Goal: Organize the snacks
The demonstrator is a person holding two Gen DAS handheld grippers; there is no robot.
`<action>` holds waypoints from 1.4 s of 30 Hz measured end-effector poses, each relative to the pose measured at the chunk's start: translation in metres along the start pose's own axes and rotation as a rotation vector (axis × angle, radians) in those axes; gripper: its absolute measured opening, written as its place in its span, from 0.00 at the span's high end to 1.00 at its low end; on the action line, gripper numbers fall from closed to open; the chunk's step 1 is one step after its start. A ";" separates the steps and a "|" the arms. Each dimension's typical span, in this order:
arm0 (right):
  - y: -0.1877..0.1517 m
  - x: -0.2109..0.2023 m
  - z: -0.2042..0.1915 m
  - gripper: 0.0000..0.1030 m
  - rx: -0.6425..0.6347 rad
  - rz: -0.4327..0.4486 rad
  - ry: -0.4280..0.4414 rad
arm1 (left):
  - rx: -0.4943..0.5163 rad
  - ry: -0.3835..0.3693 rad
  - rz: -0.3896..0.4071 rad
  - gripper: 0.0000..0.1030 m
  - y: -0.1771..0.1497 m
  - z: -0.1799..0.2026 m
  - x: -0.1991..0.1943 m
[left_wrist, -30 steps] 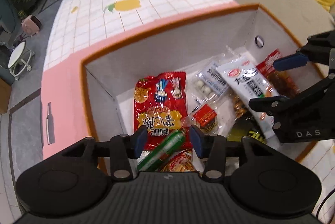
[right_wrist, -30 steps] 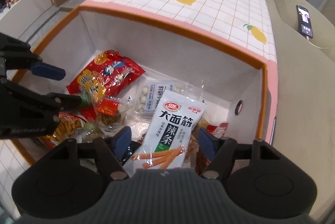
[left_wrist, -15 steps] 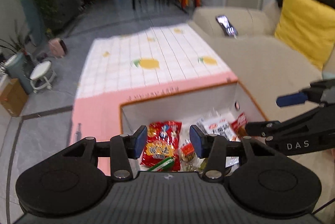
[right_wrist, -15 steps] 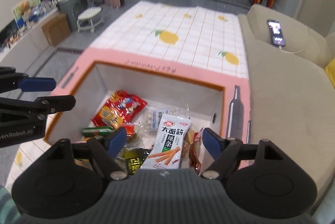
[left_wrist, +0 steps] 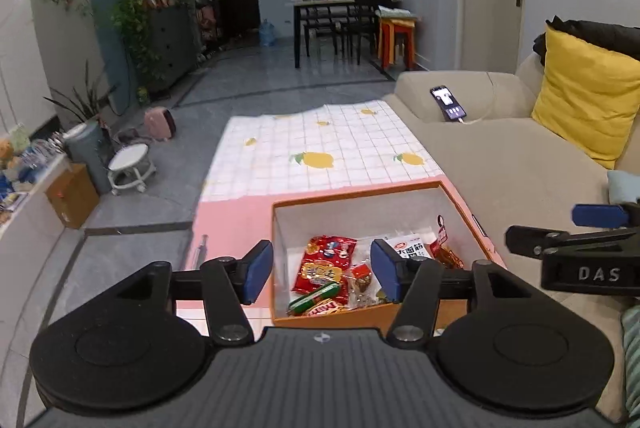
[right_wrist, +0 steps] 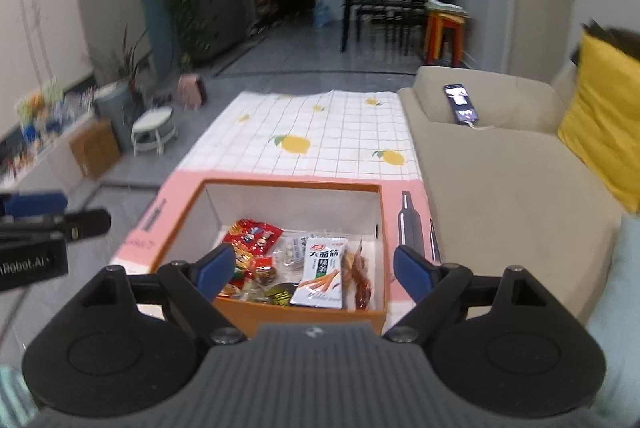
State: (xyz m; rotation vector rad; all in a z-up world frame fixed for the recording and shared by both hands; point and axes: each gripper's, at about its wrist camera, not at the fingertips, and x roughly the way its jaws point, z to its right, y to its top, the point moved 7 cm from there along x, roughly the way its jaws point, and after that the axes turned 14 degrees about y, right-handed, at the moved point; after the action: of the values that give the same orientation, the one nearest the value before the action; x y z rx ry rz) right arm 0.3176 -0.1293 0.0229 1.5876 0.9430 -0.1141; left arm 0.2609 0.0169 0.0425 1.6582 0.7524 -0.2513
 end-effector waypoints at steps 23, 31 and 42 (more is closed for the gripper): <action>-0.069 -0.060 -0.046 0.18 -0.089 0.146 -0.057 | -0.018 0.022 0.010 0.18 -0.061 -0.001 -0.023; -0.078 -0.049 -0.035 0.17 -0.056 0.121 -0.074 | -0.014 0.033 -0.021 0.18 -0.073 0.004 -0.018; -0.078 -0.046 -0.031 0.15 -0.052 0.125 -0.078 | -0.009 0.030 -0.037 0.18 -0.078 0.006 -0.018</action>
State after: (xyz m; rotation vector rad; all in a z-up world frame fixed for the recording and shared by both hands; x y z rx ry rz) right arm 0.2259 -0.1293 -0.0043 1.5782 0.7792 -0.0630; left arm 0.2020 0.0088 -0.0109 1.6436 0.8057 -0.2490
